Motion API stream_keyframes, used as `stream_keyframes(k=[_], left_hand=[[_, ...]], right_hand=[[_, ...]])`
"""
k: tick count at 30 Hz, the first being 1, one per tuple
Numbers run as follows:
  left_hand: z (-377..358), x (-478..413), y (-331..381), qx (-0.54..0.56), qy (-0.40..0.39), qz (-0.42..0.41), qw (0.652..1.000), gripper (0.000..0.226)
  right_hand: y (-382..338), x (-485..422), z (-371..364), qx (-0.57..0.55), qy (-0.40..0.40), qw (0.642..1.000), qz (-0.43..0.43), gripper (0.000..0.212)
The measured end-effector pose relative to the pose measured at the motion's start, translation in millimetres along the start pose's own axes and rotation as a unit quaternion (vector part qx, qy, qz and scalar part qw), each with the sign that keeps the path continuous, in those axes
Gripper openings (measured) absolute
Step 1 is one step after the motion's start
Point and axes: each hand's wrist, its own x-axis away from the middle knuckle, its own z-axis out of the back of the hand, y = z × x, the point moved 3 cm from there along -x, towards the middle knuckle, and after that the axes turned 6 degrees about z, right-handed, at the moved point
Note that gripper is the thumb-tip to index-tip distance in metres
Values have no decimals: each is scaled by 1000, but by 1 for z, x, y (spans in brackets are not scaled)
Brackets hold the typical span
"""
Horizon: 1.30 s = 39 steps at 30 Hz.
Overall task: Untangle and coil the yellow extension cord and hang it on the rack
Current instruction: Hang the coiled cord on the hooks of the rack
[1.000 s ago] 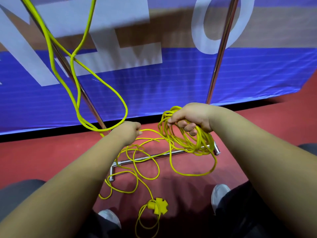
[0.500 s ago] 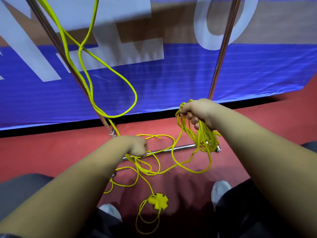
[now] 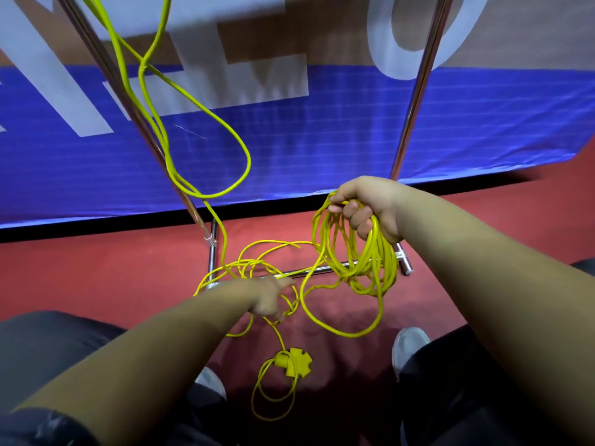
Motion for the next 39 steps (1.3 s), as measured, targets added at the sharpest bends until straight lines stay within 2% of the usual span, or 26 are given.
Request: stream_keyframes(k=[3,5,7,8,12,14,17,20,23,26,30,32,35,37,39], left_hand=[[-10,7,19,-7,8,-51,999,85],[-8,10,28,26,7,-98,995,59],[-10,12,33,65,-29,-130,989,28],[-12,12,36,71,-57,-132,987,20],[-15,13,39,131,-185,-79,971,9],[-7,14,40,124,-204,-78,968,6],[13,14,47,158,-117,-78,977,13],[42,21,47,195,1,-85,977,18],[77,37,44,132,103,-86,982,13],[110,64,46,31,180,-78,980,24],[155,108,48,26,286,-103,952,22],[173,127,44,74,299,-110,945,14],[179,142,31,186,263,-140,937,11],[176,145,21,270,255,-169,913,15],[173,146,9,285,260,-163,908,26]], right_hand=[[-2,1,2,-24,-6,1000,8,28],[-4,4,4,-32,-9,999,13,28],[-6,6,4,-33,-12,999,14,27],[-8,7,6,-34,-15,999,15,27],[-15,14,11,-8,-63,998,12,27],[-16,18,12,24,-96,995,4,28],[-15,22,13,51,-107,993,-9,29],[-13,19,13,90,-62,994,7,30],[-9,13,10,176,16,983,57,25],[-6,12,5,266,75,955,111,31],[-3,12,-5,308,40,943,119,47],[-3,13,-13,282,-15,953,107,42],[-7,16,-22,193,-105,971,98,25],[-9,19,-27,187,-122,969,105,26],[-12,20,-30,178,-107,970,124,28]])
